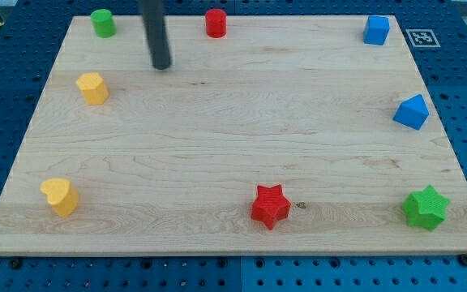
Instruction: Place your arm at the top left corner
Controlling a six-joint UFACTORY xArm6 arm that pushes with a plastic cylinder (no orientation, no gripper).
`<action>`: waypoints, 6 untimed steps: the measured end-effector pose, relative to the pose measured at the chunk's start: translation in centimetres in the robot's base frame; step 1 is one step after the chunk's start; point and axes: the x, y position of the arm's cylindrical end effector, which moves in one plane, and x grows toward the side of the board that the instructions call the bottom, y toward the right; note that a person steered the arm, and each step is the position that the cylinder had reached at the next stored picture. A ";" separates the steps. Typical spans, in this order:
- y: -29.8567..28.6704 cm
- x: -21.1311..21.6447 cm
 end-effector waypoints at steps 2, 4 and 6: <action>-13.9 -6.3; -15.4 -11.3; -15.3 -12.2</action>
